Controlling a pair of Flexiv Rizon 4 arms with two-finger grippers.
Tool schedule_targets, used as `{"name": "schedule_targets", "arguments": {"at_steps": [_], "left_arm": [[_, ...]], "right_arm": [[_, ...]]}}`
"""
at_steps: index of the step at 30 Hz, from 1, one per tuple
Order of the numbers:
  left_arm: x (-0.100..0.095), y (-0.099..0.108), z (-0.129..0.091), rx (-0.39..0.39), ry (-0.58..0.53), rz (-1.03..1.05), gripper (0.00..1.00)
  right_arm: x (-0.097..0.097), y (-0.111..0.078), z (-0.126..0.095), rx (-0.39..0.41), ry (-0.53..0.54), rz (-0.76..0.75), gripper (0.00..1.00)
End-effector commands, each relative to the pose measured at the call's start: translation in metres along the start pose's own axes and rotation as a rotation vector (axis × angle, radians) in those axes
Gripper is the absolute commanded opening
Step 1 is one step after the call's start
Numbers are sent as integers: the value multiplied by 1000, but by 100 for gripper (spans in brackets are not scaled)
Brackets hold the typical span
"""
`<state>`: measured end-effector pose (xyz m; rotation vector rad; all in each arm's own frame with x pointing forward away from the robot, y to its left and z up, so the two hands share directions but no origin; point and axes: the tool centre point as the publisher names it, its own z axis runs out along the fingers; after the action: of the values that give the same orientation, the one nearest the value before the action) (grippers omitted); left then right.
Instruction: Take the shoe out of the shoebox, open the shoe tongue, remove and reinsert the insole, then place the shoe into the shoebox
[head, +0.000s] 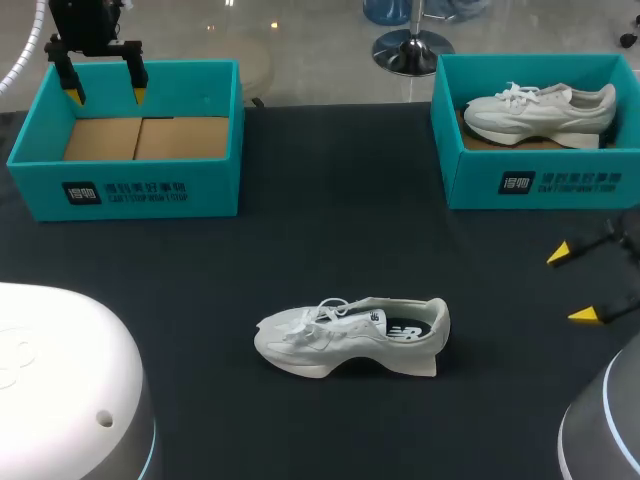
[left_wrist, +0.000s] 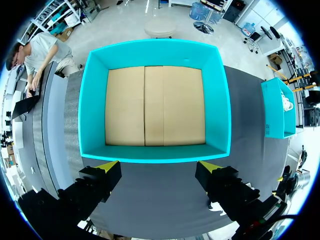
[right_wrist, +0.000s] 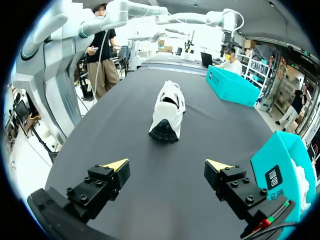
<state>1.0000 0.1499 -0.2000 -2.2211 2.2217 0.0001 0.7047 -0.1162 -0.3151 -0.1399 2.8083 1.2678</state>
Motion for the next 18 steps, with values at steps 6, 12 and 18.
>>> {"name": "schedule_targets", "arguments": {"at_steps": [6, 12, 18], "left_arm": [[0, 0, 0, 0, 0, 0, 100], [0, 0, 0, 0, 0, 0, 100], [0, 0, 0, 0, 0, 0, 100]], "right_arm": [[0, -16, 19, -58, -23, 23, 100], [0, -18, 19, -24, -25, 61, 100], [0, -18, 19, -24, -25, 61, 100]]}}
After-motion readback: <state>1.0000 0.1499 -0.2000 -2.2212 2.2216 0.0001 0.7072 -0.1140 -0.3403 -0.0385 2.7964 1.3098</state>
